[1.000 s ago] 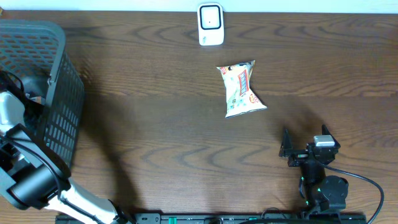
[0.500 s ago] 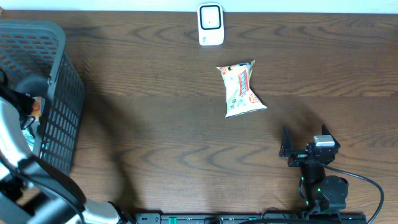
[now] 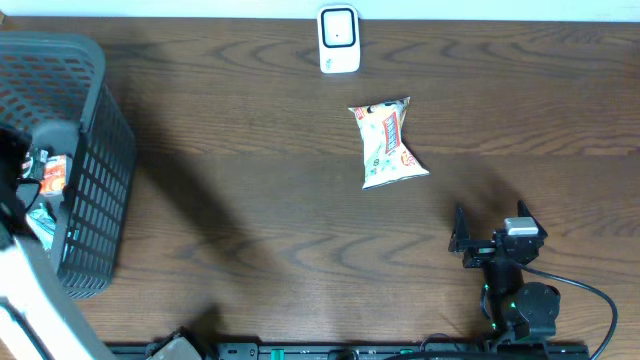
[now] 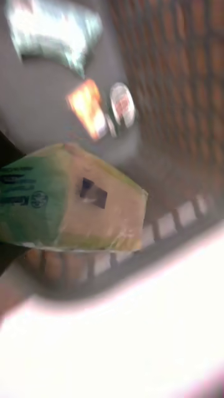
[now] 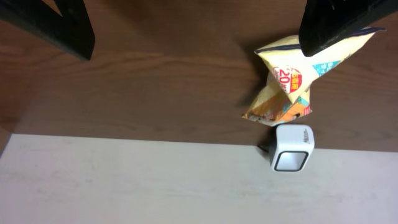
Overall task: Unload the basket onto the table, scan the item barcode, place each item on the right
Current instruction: 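Carry the green packet to the scanner and drop it by the snack bag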
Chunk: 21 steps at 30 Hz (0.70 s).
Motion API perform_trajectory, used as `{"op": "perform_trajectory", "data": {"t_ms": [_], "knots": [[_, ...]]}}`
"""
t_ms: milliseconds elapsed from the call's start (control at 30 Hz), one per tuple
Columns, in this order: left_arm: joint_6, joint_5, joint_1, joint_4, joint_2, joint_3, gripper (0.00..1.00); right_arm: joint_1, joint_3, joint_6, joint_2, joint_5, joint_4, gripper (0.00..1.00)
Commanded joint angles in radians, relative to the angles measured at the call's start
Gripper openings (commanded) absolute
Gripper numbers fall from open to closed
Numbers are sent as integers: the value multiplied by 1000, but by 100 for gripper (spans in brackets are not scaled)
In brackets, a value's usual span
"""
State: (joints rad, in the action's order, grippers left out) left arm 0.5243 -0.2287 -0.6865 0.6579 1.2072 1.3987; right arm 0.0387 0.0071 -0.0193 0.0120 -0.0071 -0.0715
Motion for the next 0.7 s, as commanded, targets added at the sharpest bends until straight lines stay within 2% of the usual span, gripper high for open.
{"op": "perform_trajectory", "data": {"t_ms": [0, 133, 333, 467, 667], "knots": [[93, -258, 5, -41, -103, 9, 19, 8, -2, -12, -6, -3, -4, 99], [137, -366, 88, -40, -154, 9, 19, 8, -2, -12, -6, -3, -4, 99], [135, -380, 386, -36, -131, 8, 19, 8, -2, -12, -6, -3, -4, 99], [110, -272, 655, -38, -40, 8, 19, 8, -2, -12, -6, -3, -4, 99], [109, -154, 924, -47, 147, 8, 19, 8, -2, -12, -6, -3, -4, 99]]}}
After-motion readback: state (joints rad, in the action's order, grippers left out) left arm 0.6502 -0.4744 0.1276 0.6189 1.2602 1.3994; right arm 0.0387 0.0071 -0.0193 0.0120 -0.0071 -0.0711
